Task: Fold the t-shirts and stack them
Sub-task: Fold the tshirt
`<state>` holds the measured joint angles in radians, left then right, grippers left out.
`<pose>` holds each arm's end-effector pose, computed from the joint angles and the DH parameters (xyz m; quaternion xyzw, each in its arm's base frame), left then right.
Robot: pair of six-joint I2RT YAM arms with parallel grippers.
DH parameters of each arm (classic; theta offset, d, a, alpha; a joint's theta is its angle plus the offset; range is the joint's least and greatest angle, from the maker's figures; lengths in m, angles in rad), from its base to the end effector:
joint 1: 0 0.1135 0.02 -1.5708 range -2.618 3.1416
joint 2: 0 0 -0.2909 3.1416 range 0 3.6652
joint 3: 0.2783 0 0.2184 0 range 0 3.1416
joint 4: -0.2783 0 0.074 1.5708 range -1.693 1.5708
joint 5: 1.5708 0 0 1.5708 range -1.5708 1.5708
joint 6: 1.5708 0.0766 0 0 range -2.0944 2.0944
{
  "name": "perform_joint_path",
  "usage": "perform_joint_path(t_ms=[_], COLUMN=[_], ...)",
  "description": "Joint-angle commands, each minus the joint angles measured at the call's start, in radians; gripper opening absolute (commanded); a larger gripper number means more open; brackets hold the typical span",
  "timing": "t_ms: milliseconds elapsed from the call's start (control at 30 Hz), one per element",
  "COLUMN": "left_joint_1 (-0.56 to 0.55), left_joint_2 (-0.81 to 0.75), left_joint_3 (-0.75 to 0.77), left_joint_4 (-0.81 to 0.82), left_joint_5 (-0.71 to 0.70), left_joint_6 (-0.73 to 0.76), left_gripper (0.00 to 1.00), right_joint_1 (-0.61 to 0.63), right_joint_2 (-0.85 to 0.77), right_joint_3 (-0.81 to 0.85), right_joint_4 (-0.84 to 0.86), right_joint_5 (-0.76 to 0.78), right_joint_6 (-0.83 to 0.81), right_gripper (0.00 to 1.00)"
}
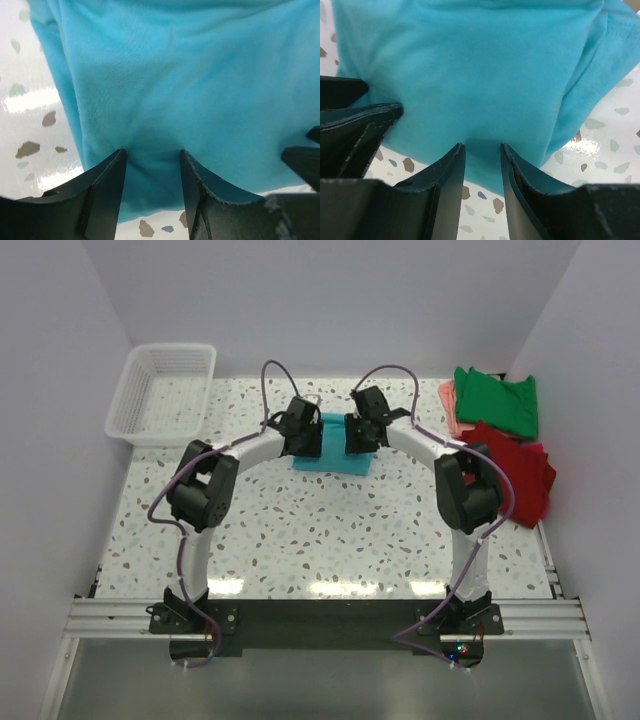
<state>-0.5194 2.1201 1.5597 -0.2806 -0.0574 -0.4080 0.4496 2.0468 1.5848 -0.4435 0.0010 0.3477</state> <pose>0.4206 -0.2354 0.1887 0.0418 0.9329 -0.1356 0.3310 0.4152 0.2003 0.2137 -0.0480 0.9440 0.1263 0.3011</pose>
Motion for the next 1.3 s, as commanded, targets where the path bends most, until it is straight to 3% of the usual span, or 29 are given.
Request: perform_joint_path(t_ms=[0,333,767,1000,1267], left_joint_1=[-0.001,-0.024,-0.047,-0.047,-0.025], left_joint_2=[-0.063,-0.109,-0.337,-0.479,-0.275], left_joint_3=[-0.107,-0.243,-0.495,-0.426,-0.184], left_joint_4=[-0.005,-0.042,-0.055,0.072,0.034], left_joint_5=[-0.038,-0.081,-0.162,-0.237,-0.234], left_joint_6=[0.001,0.008,-0.009,-0.009,-0.011], left_gripper=[0.52,0.49,0.47,0.50,0.51], right_joint_1=[-0.003,0.000,0.041,0.052,0.051], right_joint_2=[-0.005,-0.042,-0.226,-0.356,-0.203], right_joint_3=[-0.061,-0.215,-0.433,-0.327,-0.131], right_joint_4=[0.011,0.011,-0.017,-0.041,-0.031], right_joint_5=[-0.030,-0.062,-0.036,-0.012,-0.004], right_joint_6=[-0.003,0.022,0.071,0.073,0.024], right_gripper=[0.38,0.35,0.31,0.33,0.35])
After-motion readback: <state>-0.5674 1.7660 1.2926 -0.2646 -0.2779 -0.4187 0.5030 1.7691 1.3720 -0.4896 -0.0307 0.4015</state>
